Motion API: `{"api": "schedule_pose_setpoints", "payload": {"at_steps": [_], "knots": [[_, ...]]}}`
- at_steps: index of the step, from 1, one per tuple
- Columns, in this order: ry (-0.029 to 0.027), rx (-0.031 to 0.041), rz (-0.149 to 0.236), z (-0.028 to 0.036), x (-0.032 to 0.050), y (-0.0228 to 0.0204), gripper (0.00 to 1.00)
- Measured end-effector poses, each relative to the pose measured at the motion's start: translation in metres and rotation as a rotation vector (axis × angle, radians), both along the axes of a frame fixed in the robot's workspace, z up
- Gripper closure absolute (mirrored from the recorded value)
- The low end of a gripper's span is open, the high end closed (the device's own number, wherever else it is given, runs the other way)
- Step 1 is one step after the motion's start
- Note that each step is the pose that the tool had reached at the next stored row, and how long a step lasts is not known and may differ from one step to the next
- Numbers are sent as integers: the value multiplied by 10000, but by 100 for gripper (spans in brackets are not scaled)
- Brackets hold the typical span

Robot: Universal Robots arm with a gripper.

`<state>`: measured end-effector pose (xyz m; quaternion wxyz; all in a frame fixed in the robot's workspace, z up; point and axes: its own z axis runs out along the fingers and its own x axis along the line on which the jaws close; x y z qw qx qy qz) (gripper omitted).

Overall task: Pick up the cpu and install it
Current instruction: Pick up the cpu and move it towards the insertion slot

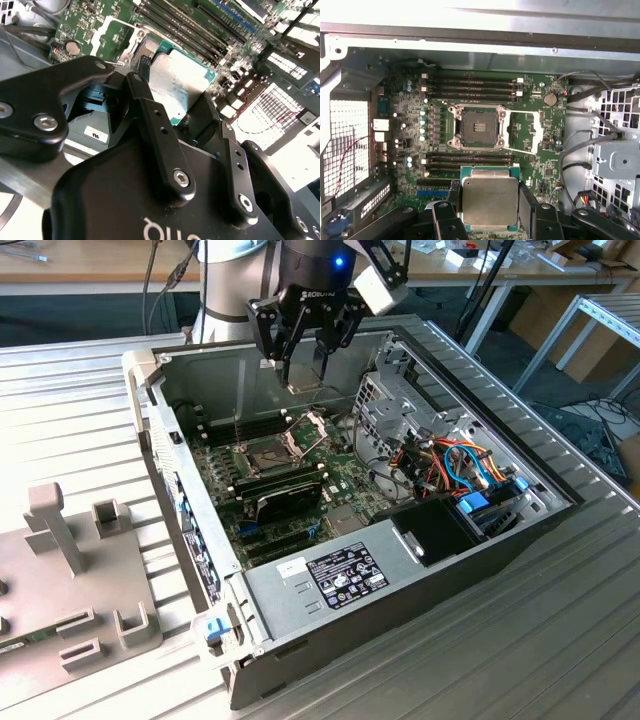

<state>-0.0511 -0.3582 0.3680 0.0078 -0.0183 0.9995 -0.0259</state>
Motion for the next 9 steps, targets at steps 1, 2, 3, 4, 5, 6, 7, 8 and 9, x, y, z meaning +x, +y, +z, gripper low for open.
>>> {"api": "schedule_pose_setpoints", "payload": {"at_steps": [1, 2, 3, 4, 5, 6, 7, 8, 9], "knots": [[0, 16, 0, -10, -5, 7, 45], [0, 30, 0, -20, -10, 13, 45], [-1, 42, 0, -32, -13, 21, 45], [0, 46, 0, -47, -17, 28, 45], [1, 49, -1, -82, -21, 43, 45], [1, 48, 0, -104, -22, 53, 45], [0, 49, -1, -123, -22, 62, 45], [0, 50, 0, -160, -22, 80, 45], [0, 48, 0, -192, -22, 95, 45]]}}
